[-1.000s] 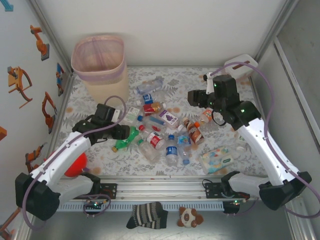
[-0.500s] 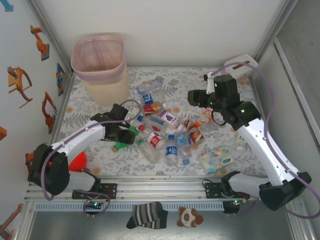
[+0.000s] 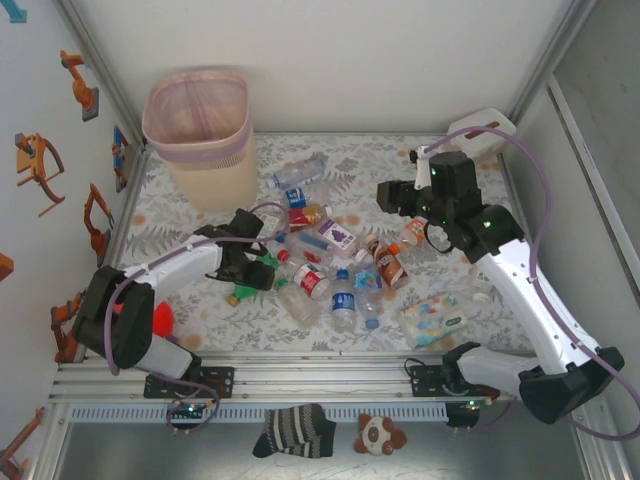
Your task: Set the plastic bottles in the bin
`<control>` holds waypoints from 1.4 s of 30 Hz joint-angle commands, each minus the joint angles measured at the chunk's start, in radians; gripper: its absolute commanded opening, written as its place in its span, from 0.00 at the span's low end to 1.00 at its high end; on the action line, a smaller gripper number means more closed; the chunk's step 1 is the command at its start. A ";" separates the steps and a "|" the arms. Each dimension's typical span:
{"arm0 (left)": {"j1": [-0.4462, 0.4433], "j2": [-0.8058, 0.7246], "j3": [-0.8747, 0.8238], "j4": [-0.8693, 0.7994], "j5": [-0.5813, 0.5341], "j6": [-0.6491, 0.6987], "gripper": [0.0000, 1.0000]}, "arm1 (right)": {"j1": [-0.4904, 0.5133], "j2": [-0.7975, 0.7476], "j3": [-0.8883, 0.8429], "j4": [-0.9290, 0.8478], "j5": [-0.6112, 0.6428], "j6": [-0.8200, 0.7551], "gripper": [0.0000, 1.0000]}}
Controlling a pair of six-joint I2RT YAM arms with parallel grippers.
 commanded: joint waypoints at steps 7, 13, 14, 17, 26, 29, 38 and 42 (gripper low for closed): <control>-0.006 0.050 0.032 -0.015 0.033 0.022 0.77 | -0.007 -0.018 0.009 0.019 -0.011 0.020 0.74; -0.006 0.041 0.027 -0.012 0.045 0.020 0.69 | -0.008 -0.016 0.015 0.017 -0.011 0.015 0.74; -0.006 0.038 0.025 -0.010 0.049 0.020 0.68 | -0.008 -0.017 0.014 0.017 -0.010 0.017 0.74; -0.006 0.017 0.017 -0.002 0.061 0.015 0.66 | -0.008 -0.019 0.011 0.018 -0.010 0.022 0.74; -0.006 -0.090 0.047 -0.048 0.062 0.002 0.62 | -0.008 -0.017 0.011 0.019 -0.003 0.020 0.74; -0.005 -0.117 0.074 -0.069 0.062 0.002 0.62 | -0.010 -0.014 0.011 0.021 -0.008 0.020 0.74; 0.017 -0.186 0.234 -0.177 0.031 0.040 0.61 | -0.011 -0.017 0.008 0.023 -0.011 0.018 0.73; 0.058 -0.217 0.316 -0.193 0.053 0.069 0.61 | -0.013 -0.025 0.001 0.023 -0.008 0.020 0.74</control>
